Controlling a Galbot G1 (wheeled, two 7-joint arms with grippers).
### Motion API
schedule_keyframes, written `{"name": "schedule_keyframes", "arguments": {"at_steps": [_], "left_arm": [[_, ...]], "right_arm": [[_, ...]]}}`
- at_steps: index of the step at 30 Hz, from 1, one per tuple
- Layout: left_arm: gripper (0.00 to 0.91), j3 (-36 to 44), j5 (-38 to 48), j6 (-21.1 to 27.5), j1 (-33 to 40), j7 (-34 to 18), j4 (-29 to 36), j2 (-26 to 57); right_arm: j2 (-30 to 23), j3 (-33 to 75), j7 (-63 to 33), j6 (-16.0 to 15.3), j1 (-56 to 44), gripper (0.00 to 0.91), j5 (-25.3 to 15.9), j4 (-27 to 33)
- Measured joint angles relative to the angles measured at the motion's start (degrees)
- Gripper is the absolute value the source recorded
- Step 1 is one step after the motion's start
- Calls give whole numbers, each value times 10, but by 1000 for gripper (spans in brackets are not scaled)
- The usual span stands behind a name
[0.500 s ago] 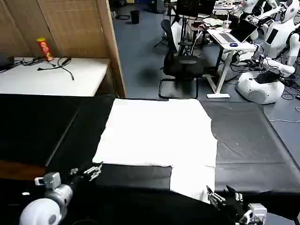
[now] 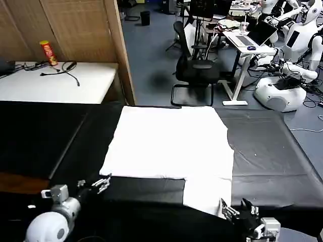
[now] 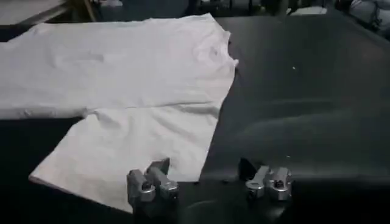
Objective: Fold and organize the clothes.
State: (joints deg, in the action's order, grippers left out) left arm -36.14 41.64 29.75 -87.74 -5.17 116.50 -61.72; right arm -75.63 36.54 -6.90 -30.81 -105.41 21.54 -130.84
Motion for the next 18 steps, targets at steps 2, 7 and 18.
{"name": "schedule_keyframes", "arguments": {"at_steps": [2, 7, 18], "left_arm": [[0, 1, 0, -5, 2, 5, -4, 0], [0, 5, 0, -8, 8, 13, -6, -1], [0, -8, -23, 11, -28, -5, 44, -15]], "right_arm": [[-1, -1, -1, 0, -1, 68, -1, 0], [-4, -1, -16, -8, -11, 49, -5, -9], [-5, 21, -42, -31, -81, 10, -1, -82]]}}
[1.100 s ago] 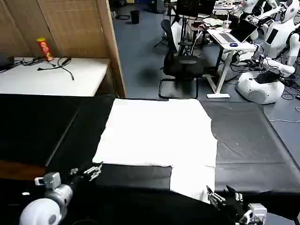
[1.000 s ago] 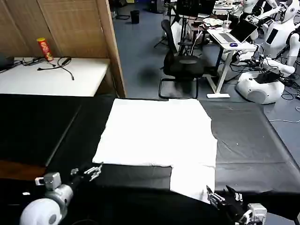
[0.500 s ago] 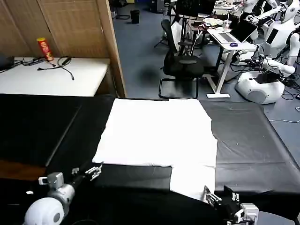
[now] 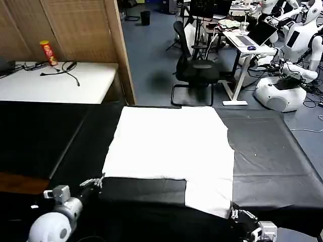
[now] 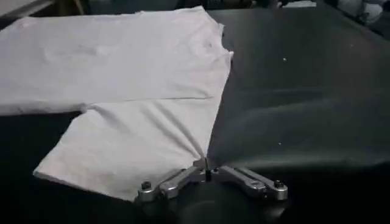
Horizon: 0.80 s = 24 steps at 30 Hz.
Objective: Fold and organize the clothes.
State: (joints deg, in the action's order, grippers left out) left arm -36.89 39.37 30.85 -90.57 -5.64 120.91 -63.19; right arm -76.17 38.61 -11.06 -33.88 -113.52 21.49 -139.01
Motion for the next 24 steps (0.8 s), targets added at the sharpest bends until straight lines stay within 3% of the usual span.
{"name": "schedule_keyframes", "arguments": {"at_steps": [7, 11, 15, 24], "left_arm": [[0, -17, -5, 0, -65, -5, 61, -5], [0, -16, -9, -24, -70, -5, 80, -14], [0, -8, -18, -51, -49, -7, 78, -25], [0, 13, -48, -67, 42, -14, 33, -40]], "right_arm": [[12, 22, 28, 56, 14, 0, 45, -7], [27, 36, 33, 88, 59, 0, 77, 7], [46, 35, 43, 108, 111, 0, 92, 39], [89, 3, 61, 141, 259, 0, 98, 173]]}}
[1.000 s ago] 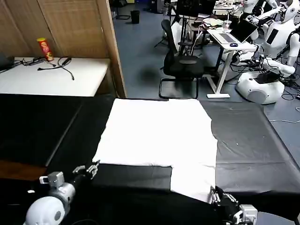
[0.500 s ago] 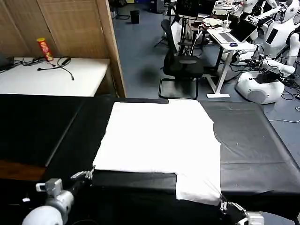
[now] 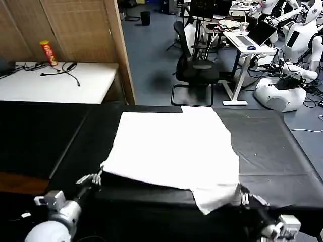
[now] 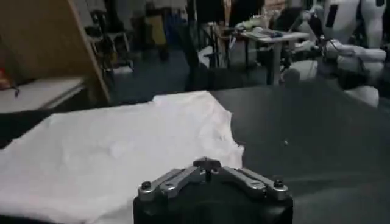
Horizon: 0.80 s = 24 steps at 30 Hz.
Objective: Fold and organize the clothes.
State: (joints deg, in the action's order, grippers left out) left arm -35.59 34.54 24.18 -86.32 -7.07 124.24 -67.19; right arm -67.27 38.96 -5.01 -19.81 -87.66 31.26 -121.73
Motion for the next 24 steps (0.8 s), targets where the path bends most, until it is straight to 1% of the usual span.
{"name": "schedule_keyframes", "arguments": {"at_steps": [3, 8, 15, 20, 24], "left_arm": [[0, 10, -34, -12, 31, 4, -25, -2], [0, 21, -50, -18, 65, 11, -63, 2], [0, 40, -89, -27, 97, 23, -108, 12], [0, 64, -109, -37, 137, 24, -154, 22], [0, 81, -109, -37, 167, 24, -187, 26]], "right_arm": [[10, -15, -1, 1, 56, 0, 8, 46], [19, -41, 1, 0, 130, 0, 8, 113], [13, -88, 7, 1, 209, 0, -17, 198], [14, -115, 12, 10, 253, 0, -27, 247], [17, -127, 21, 28, 280, 0, -22, 272]]}}
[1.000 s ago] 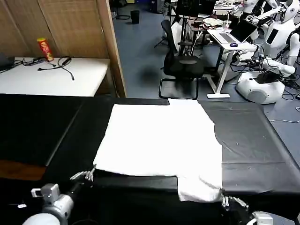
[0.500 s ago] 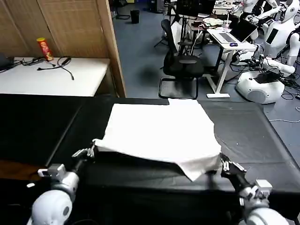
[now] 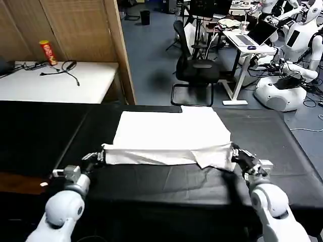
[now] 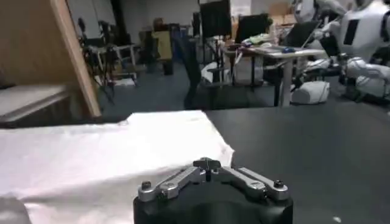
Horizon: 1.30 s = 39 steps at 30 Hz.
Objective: Fold and organize the clothes.
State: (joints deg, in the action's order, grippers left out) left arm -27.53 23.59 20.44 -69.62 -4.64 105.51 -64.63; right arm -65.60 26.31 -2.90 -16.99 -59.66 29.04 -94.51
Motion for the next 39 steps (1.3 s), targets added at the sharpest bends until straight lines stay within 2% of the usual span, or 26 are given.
{"name": "schedule_keyframes", "arguments": {"at_steps": [1, 2, 3, 4, 5, 8, 11, 15, 20, 23, 29, 30, 31, 32, 33, 35, 36, 37, 39], "left_arm": [[0, 4, 0, 0, 6, 0, -6, 0], [39, 7, 0, 0, 11, 0, -12, 0], [722, 11, 0, 0, 16, 0, -17, -1], [878, 15, 0, 0, 21, 0, -22, -2], [878, 18, 0, 1, 25, 0, -26, -4], [878, 23, -5, 3, 31, -2, -34, -8], [878, 23, -6, 5, 30, -5, -34, -10], [878, 14, -1, 12, 17, -4, -21, -2], [878, 8, 23, 24, -11, -3, 11, 9], [878, 8, 46, 33, -21, -1, 18, 8], [878, 9, 75, 43, -29, 6, 17, 5], [770, 9, 77, 43, -28, 6, 15, 5], [585, 9, 77, 42, -28, 7, 12, 5], [507, 9, 78, 42, -28, 7, 10, 5], [312, 9, 78, 42, -27, 8, 8, 5], [146, 8, 79, 41, -26, 11, 3, 5], [127, 8, 79, 41, -25, 12, 0, 5], [10, 8, 80, 41, -24, 12, -3, 5], [0, 9, 81, 40, -22, 14, -8, 4]], "right_arm": [[1, -2, 2, 4, 5, 0, 3, 5], [2, -3, 3, 5, 9, 68, 9, 7], [3, -3, 3, 5, 11, 273, 14, 8], [4, -2, 3, 2, 12, 468, 16, 8], [5, -1, 4, -5, 11, 878, 20, 7], [16, 9, 9, -38, -6, 878, 24, -15], [32, 19, 17, -68, -44, 878, 28, -62], [58, 41, 26, -88, -104, 878, 15, -126], [67, 52, 35, -96, -160, 878, -10, -154], [66, 54, 38, -96, -179, 751, -16, -157], [61, 51, 42, -87, -185, 614, -24, -149], [60, 50, 42, -87, -185, 556, -25, -147], [59, 49, 42, -86, -185, 527, -26, -144], [58, 47, 42, -86, -184, 507, -26, -141], [57, 46, 43, -86, -183, 468, -27, -138], [56, 45, 44, -85, -181, 439, -27, -133], [56, 44, 44, -85, -179, 439, -27, -131], [56, 44, 44, -84, -179, 400, -26, -130], [57, 44, 44, -84, -178, 312, -25, -131]]}}
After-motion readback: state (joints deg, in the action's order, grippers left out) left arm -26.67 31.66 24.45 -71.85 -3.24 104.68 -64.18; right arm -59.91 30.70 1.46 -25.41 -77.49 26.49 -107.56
